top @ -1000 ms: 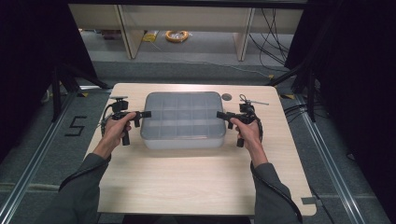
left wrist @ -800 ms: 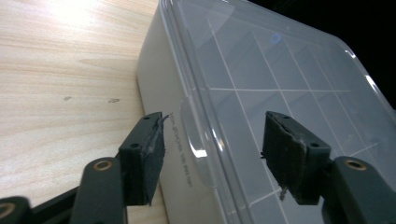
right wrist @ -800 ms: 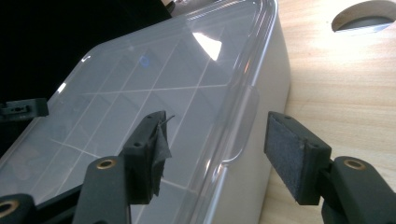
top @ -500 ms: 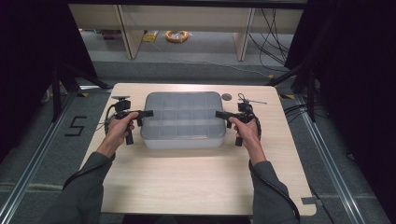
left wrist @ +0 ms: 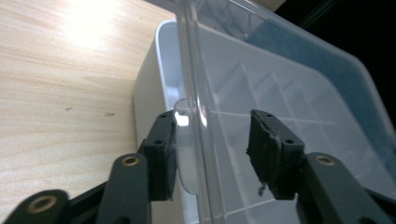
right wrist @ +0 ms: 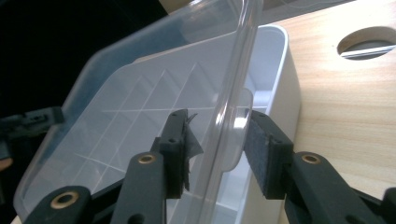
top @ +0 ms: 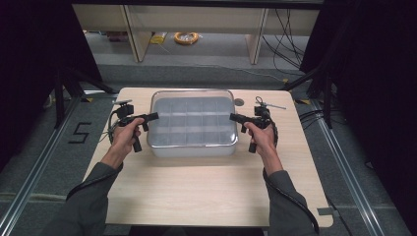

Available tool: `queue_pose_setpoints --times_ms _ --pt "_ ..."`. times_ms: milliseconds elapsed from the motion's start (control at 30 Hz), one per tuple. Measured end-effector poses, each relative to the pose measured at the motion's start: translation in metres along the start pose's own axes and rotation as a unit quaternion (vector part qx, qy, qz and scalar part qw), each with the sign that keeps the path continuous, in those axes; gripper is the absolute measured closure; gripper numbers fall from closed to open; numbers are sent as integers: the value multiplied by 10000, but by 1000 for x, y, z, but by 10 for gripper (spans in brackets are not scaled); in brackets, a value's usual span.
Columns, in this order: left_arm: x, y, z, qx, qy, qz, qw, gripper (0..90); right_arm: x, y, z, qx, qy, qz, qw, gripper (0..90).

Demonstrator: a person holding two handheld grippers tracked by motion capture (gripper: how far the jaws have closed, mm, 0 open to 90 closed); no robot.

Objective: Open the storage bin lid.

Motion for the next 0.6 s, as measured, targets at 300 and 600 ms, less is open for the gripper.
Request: queue_pose_setpoints --times_ms 300,600 --pt "-16 13 -7 102 206 81 9997 561 -15 -8 -11 12 368 -186 9991 710" --pt "-37 33 -12 336 390 215 9984 566 -32 -20 -19 -40 491 -200 9986 722"
Point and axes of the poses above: each handheld gripper's, and its own axes: x roughly forward along the jaws, z roughly out of its underside, y roughly to its right, the point moved 10 cm from there along x, roughly forward along the jaws, and after that the axes turned 6 degrees about -x, right-handed, at the moved point
